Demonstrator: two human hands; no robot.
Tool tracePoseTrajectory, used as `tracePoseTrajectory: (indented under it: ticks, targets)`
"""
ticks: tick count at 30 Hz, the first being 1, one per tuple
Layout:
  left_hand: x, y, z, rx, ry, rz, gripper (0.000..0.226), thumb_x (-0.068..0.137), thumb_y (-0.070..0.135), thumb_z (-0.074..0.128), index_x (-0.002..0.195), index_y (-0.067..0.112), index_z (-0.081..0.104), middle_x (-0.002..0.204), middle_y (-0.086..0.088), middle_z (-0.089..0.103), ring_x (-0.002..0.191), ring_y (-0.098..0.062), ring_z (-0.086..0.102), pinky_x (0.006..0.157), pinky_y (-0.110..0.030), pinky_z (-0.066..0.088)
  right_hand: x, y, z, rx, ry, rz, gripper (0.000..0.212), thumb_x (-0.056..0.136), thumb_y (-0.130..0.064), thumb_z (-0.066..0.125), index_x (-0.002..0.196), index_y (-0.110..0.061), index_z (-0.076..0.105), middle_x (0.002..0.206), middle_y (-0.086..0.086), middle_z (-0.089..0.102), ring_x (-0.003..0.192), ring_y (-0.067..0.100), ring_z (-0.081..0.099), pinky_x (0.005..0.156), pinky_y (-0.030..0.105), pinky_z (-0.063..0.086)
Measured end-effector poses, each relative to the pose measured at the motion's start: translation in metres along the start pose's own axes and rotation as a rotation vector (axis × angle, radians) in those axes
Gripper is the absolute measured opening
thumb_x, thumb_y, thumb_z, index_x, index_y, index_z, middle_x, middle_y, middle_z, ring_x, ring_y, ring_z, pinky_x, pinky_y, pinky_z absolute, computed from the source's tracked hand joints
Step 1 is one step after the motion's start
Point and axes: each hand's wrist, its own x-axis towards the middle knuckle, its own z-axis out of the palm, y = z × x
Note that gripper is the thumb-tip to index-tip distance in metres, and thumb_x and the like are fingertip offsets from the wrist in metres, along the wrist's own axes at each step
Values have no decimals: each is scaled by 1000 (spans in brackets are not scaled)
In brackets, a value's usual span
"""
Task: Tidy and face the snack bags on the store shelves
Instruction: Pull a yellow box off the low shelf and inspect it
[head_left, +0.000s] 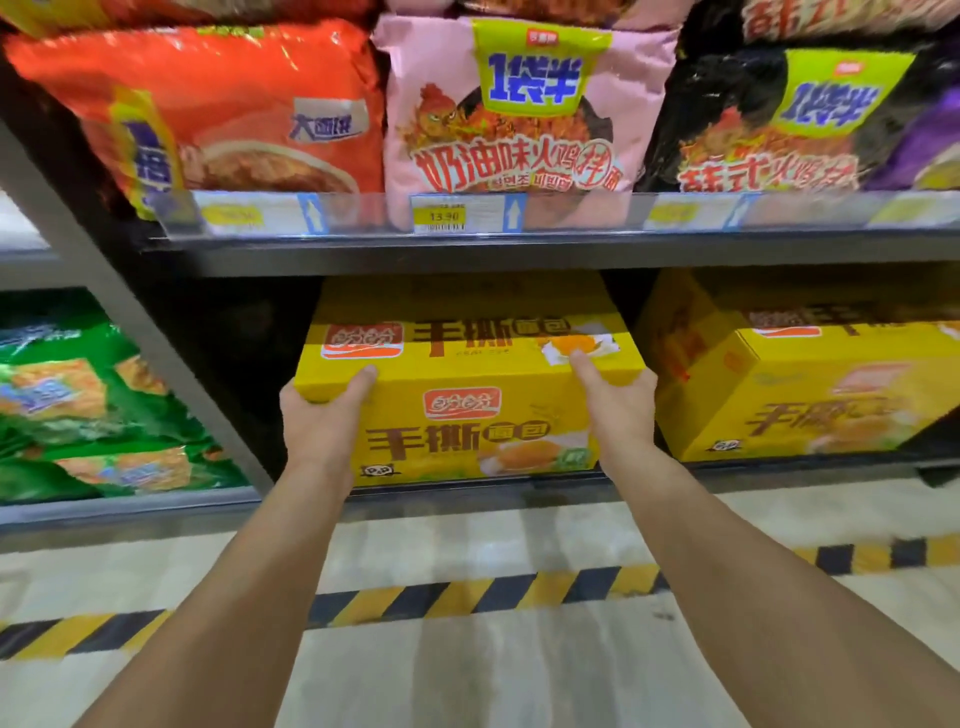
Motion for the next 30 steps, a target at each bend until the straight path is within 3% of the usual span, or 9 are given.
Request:
tracePoseTrajectory:
  ticks: [5,9,11,13,18,20,22,27,30]
  targets:
    - [-18,-13,-15,-33,5,13,71,84,42,88,141,31,48,119,4,64,106,-25,69,81,-51,63,-21,17,-14,32,44,-11,78,85,-46,84,147,-22,42,122,-9,52,116,18,55,96,36,47]
    - [-45,-30,-39,-22,12,1,70,79,48,90,135,38,49,121,6,66,107,-27,70,84,-59,62,-52,33,-32,29,66,-41,83,77,-56,86,143,-25,47,135,-2,61,125,25,60,107,50,51]
    - [-62,-37,-50,-56,13,10,70,79,44,91,135,33,51,121,5,68,107,-24,71,80,-49,63,-68,41,-47,34,68,-40,92,81,-53,85,153,-21,38,147,-1,52,136,24,51,115,46,44]
    - [-82,-45,-60,-81,16,25,68,82,38,90,138,27,52,119,6,69,104,-18,69,70,-34,55,-85,48,-63,39,70,-64,95,84,-49,84,158,-17,32,146,-2,48,142,24,45,117,40,39]
    - [-137,-66,-90,-114,7,41,64,86,34,87,139,25,52,109,12,66,92,-6,64,64,-25,46,-133,60,-100,41,35,-54,93,85,-47,83,157,-16,33,146,1,49,136,22,48,110,35,40]
    - [-158,-74,-104,-111,19,39,65,85,35,88,138,25,52,112,9,67,95,-11,66,66,-26,47,-152,65,-114,38,21,-53,73,83,-48,84,140,-24,46,130,-5,57,117,19,59,97,35,50]
    - [-177,-81,-117,-98,41,36,65,83,37,89,136,26,53,115,7,67,102,-18,68,70,-30,50,-172,70,-129,42,7,-55,55,84,-45,84,123,-29,48,117,-5,61,101,16,63,79,30,51]
    - [-215,-101,-145,-40,31,30,70,83,38,89,140,28,50,123,6,66,111,-22,66,84,-42,53,-214,89,-160,75,-1,-32,67,86,-41,84,138,-19,48,119,-3,62,99,16,63,66,16,46]
    - [-223,-119,-159,-24,35,21,65,83,38,89,135,32,51,120,9,67,112,-21,67,91,-46,56,-229,107,-172,86,5,-36,67,86,-37,85,139,-21,48,117,-8,64,90,-2,65,59,6,46]
